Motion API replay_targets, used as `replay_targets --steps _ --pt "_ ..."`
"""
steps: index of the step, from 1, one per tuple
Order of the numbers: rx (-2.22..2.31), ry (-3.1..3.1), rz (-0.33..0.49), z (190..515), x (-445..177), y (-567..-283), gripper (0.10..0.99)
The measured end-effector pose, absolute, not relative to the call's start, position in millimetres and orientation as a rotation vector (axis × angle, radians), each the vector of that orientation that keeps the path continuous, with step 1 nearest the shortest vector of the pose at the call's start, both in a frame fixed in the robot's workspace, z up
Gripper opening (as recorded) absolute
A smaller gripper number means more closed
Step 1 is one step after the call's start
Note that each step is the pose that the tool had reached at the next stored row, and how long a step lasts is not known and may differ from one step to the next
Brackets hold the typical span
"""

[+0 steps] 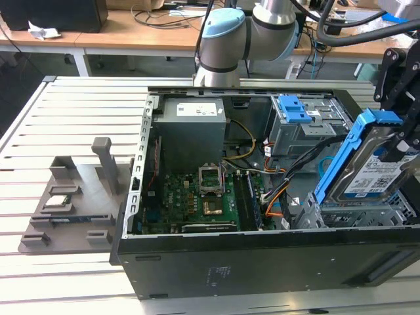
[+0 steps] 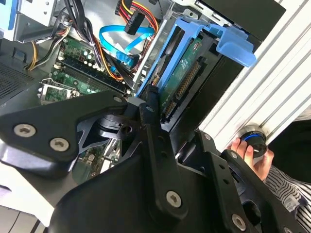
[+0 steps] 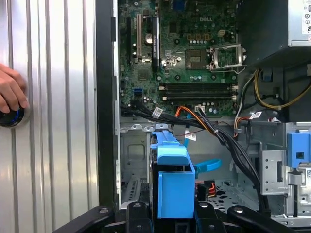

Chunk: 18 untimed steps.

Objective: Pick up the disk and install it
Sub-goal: 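Insert the disk into the insertion slot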

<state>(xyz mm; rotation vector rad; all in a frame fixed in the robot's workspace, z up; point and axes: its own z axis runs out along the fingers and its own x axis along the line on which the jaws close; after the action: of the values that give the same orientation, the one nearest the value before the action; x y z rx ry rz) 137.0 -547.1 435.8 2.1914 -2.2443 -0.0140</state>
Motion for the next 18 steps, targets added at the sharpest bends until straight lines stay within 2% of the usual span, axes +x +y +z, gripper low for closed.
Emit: replay_targets --steps 18 --pt "2.191 -2.244 -0.014 391 137 -547 0.361"
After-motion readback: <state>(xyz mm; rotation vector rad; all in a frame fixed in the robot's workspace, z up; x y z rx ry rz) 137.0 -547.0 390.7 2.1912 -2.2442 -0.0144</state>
